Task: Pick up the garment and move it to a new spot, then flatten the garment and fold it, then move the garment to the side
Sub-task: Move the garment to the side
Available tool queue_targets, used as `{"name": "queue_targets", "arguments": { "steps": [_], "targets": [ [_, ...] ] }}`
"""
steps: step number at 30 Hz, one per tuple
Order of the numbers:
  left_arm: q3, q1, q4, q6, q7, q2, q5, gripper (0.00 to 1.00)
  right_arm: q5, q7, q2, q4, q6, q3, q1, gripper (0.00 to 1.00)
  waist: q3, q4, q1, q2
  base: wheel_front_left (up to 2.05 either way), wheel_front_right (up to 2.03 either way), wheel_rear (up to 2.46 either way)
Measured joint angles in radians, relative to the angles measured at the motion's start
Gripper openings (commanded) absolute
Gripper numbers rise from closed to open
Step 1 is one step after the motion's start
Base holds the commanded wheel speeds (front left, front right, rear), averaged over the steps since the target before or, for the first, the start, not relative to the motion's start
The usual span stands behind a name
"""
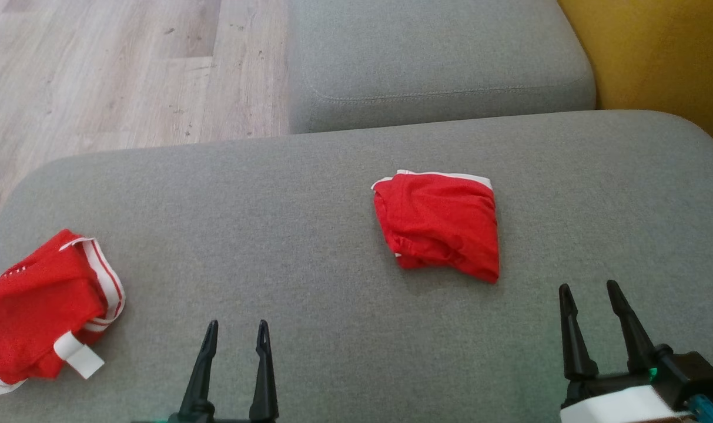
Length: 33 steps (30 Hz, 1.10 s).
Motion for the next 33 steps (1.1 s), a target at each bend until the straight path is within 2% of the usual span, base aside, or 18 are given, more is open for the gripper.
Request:
{"name": "queue_targets", "arguments": {
  "steps": [13, 23, 29, 33],
  "targets": [
    [0.0, 0.0, -0.005, -0.005, 0.0, 0.0, 0.01, 1.0, 0.0, 0.0, 0.0, 0.015, 0.0, 0.004, 0.0, 1.0, 0.016, 0.009, 0.0, 0.0, 0.0, 0.0, 0.0],
    [-0.012, -0.016, -0.039, -0.006, 0.0, 0.0, 0.026, 1.0, 0.013, 0.0, 0.0, 0.095, 0.0, 0.026, -0.02, 1.0, 0.079, 0.006, 0.0, 0.0, 0.0, 0.0, 0.0],
    [-0.044, -0.091, -0.053, -0.015, 0.0, 0.0, 0.027, 1.0, 0.091, 0.011, -0.012, 0.237, 0.0, 0.061, -0.207, 1.0, 0.16, 0.01, 0.0002, 0.0, 0.0, 0.0, 0.0],
    [-0.068, -0.148, -0.052, -0.025, 0.0, 0.0, 0.039, 1.0, 0.225, 0.121, -0.058, 0.31, 0.0, 0.087, -0.355, 1.0, 0.216, 0.024, 0.0003, 0.0, 0.0, 0.0, 0.0]
  ]
}}
